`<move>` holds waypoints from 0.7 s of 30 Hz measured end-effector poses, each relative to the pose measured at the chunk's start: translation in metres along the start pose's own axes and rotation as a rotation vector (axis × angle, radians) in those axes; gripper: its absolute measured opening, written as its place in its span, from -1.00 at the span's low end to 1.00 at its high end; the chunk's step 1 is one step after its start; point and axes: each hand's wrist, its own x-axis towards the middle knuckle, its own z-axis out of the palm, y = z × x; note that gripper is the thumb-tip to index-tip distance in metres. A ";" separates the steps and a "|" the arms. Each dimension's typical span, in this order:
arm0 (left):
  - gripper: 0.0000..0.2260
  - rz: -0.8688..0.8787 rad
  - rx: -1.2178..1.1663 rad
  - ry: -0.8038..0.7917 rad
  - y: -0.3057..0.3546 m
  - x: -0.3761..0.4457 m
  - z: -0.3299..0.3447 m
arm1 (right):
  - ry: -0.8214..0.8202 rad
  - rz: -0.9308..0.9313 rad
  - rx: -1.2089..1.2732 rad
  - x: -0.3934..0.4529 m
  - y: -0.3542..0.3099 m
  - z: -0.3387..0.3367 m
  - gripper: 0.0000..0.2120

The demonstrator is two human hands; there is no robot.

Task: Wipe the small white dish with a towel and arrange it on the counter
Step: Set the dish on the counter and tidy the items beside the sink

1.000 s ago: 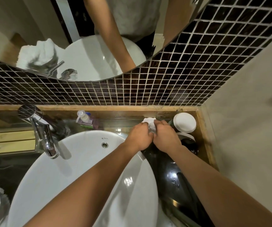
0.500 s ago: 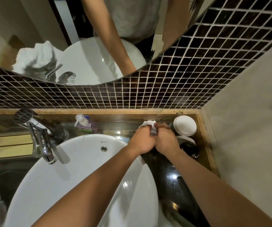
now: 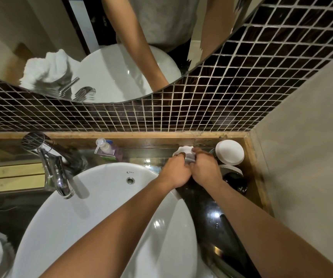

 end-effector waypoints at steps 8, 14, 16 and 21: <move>-0.70 -0.046 -0.077 -0.042 -0.002 0.006 -0.008 | 0.058 0.020 0.095 0.002 -0.004 0.004 -0.53; -0.46 -0.097 -0.113 -0.055 -0.003 0.007 -0.004 | 0.039 0.103 0.260 0.003 -0.007 0.002 -0.47; -0.44 -0.125 -0.158 -0.060 -0.002 0.008 -0.002 | 0.041 0.201 0.483 0.003 -0.007 0.003 -0.46; -0.41 -0.162 -0.176 -0.075 -0.003 0.012 -0.003 | 0.092 0.466 1.022 0.005 -0.008 0.001 -0.63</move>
